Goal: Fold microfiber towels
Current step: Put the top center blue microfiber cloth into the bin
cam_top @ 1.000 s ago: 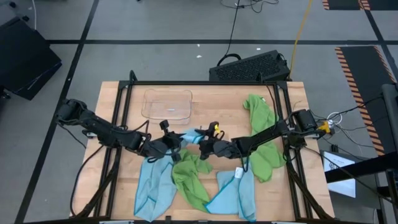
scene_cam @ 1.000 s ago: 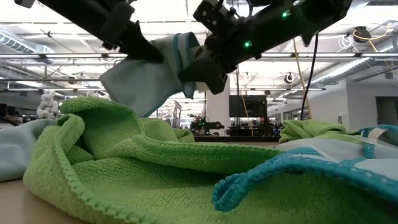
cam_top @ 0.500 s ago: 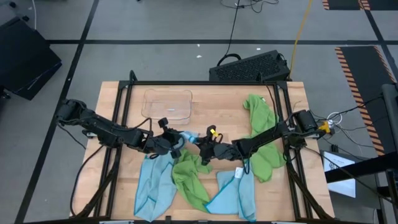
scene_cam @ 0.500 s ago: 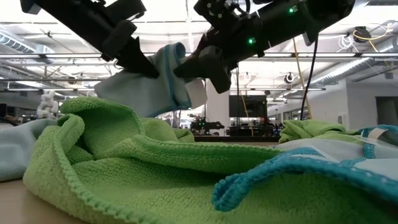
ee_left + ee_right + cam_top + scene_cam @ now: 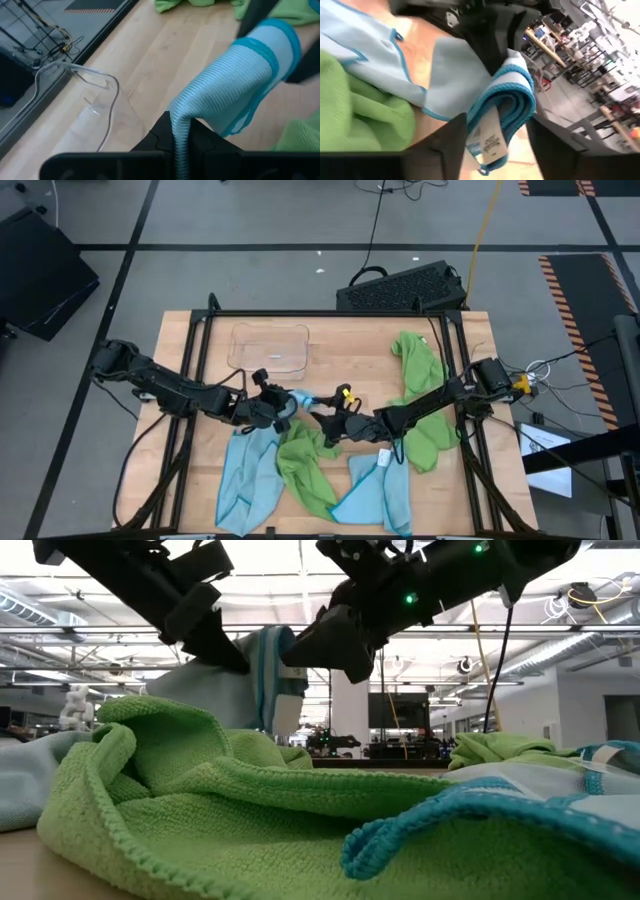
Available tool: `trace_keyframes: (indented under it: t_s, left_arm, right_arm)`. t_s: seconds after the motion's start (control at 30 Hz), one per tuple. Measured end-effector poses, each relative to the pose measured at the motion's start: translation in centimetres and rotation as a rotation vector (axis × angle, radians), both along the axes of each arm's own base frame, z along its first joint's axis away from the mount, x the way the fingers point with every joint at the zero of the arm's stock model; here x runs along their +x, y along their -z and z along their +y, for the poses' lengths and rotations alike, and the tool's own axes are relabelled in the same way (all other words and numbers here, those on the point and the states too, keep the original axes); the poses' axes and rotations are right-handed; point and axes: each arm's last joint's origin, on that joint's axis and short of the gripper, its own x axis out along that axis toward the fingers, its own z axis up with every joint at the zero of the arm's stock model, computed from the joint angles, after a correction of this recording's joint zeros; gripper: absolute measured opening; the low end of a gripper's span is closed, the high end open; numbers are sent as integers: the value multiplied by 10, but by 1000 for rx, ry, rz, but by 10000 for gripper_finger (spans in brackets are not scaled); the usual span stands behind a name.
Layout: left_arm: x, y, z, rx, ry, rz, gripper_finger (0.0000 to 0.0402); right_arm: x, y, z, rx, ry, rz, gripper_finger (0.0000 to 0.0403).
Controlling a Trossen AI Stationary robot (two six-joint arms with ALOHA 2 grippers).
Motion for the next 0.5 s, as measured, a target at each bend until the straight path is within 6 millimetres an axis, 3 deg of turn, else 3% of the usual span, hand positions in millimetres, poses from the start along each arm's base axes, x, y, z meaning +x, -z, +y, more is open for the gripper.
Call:
trace_keyframes:
  t_s: [0.13, 0.3, 0.5]
  left_arm:
    - [1, 0, 4, -32, -40, -23, 28]
    - [2, 0, 10, -67, -64, -35, 14]
    - [5, -2, 14, -125, -66, -73, 19]
  right_arm:
    - [0, -2, 1, 114, 30, -77, 270]
    - [3, -8, -2, 168, 47, -159, 333]
    - [12, -1, -13, 161, 65, -239, 358]
